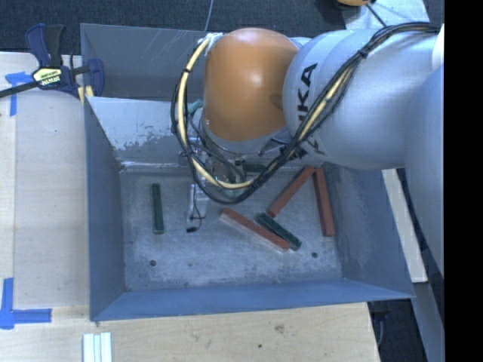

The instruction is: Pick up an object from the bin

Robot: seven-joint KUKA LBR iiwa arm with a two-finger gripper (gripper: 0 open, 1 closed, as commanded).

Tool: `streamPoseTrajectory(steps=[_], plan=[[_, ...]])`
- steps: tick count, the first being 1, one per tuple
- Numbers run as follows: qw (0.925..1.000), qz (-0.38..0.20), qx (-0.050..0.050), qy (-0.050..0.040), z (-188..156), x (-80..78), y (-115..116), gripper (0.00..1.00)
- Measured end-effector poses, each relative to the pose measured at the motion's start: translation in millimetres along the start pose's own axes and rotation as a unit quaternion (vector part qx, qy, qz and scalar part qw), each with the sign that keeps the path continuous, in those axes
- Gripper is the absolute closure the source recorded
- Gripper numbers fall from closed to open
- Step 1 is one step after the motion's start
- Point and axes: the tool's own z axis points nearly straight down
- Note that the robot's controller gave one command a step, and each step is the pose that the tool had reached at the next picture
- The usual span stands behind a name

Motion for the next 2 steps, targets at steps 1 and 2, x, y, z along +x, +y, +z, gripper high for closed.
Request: streamPoseTrajectory(steps=[1, 2], plan=[[1.0000, 0.001, -0.001, -0.0041, -5, -1.8, -1, 0.00], [0.9986, -0.053, 0.000, -0.0062, 27, -6.4, 6, 0.00]])
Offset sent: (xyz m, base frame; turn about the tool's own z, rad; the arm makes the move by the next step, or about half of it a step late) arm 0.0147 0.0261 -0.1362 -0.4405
